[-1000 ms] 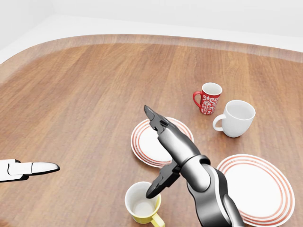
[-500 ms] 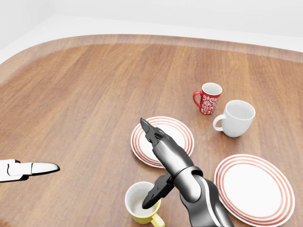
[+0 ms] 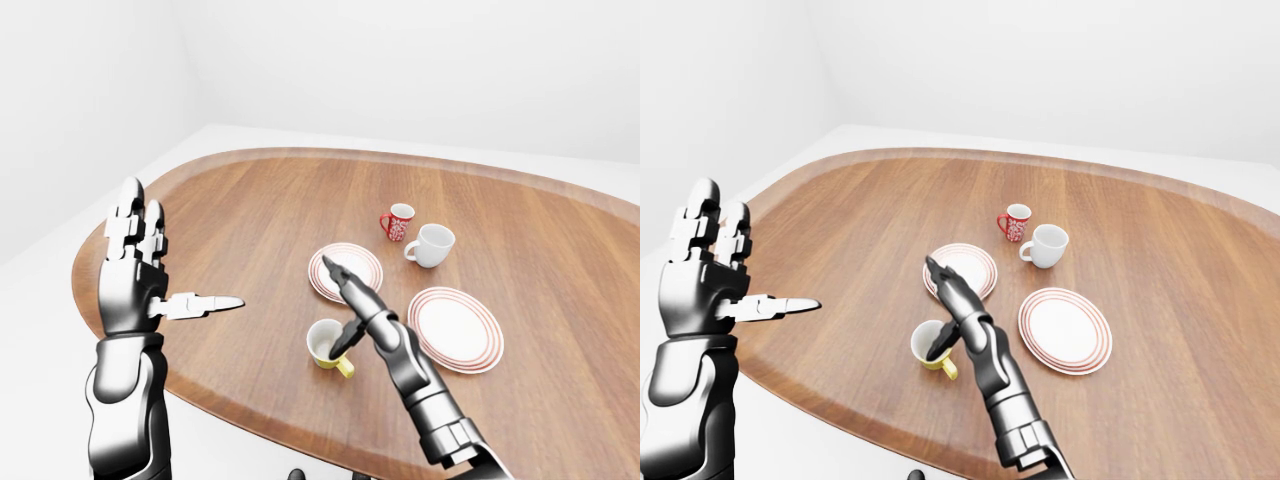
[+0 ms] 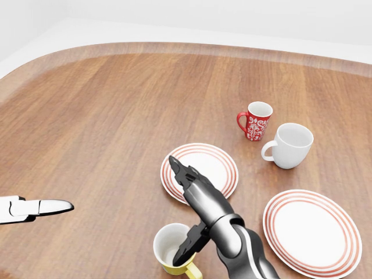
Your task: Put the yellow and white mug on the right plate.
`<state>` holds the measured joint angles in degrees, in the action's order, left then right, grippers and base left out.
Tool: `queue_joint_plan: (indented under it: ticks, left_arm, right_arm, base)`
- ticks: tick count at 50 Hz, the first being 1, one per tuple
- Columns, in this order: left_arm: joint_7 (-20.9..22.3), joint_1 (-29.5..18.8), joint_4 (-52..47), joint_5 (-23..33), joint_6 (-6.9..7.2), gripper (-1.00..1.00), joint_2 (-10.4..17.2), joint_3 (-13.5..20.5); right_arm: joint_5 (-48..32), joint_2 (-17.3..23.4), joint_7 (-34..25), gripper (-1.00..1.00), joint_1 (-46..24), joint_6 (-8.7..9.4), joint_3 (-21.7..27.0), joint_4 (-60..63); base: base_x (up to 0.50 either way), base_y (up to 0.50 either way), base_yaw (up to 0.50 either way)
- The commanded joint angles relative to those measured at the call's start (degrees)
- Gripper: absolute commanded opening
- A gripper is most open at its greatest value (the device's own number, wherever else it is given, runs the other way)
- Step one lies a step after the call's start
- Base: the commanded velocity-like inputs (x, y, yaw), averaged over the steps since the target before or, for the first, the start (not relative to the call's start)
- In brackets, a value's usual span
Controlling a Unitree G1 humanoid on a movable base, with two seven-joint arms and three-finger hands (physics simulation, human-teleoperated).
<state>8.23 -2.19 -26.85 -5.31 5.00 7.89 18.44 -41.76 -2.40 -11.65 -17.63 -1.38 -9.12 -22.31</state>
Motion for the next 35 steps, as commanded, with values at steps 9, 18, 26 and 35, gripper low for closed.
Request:
queue_joint_plan:
  ticks: [9,18,26,35]
  left_arm:
    - [0.02,0.02,-0.32,-0.06,0.0,1.0,0.02,0.09]
    - [-0.02,-0.04,0.01,0.0,0.0,1.0,0.01,0.05]
    - [-0.03,0.01,-0.18,0.03,0.0,1.0,-0.02,-0.08]
    - [-0.02,-0.03,0.19,0.15,0.0,1.0,-0.06,-0.15]
  right_arm:
    - [-0.89,-0.35,2.6,1.0,0.1,-2.42,-0.45,-4.66]
    - [-0.98,-0.16,4.86,1.0,-0.82,-3.62,-0.08,-9.52]
    - [-1.38,-0.12,6.07,1.0,-1.31,-3.62,0.0,-11.68]
    - [-1.82,-0.1,8.01,1.0,-1.93,-3.62,0.07,-15.62]
  base:
    - [0.0,0.0,0.0]
    - [0.0,0.0,0.0]
    - [0.0,0.0,0.0]
    - [0.0,0.0,0.0]
